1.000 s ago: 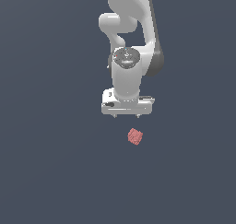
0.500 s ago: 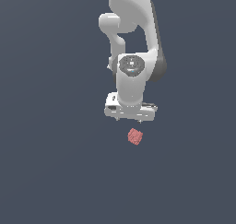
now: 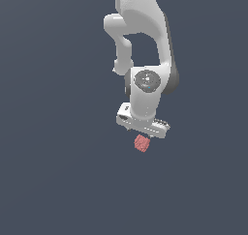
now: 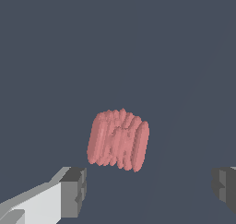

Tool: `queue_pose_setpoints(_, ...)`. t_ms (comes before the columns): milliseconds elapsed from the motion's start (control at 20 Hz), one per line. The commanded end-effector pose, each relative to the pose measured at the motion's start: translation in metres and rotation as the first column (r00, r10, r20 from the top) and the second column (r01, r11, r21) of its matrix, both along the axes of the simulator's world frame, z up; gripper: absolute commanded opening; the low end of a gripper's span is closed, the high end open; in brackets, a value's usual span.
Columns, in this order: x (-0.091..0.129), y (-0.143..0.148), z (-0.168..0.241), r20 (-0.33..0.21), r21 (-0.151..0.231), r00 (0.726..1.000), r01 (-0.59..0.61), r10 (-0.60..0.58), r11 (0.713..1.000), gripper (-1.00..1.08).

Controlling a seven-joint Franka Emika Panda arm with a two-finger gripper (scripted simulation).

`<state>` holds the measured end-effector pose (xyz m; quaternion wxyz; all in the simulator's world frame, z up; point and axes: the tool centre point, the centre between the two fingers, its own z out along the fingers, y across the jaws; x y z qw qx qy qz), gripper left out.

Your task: Pick up the object and move it to a goal position.

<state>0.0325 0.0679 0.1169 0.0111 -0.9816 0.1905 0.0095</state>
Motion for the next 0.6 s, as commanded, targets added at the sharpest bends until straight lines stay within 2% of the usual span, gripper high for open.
queue_pose_setpoints(0,0.004,0.005,-0.007,0.002,-0.007,0.999,0.054,-0.054,0.999,1.00)
queue_pose_setpoints(550,0.012,0.017,-0.024,0.013,-0.024,0.982,0.188,-0.188,0.982,1.00)
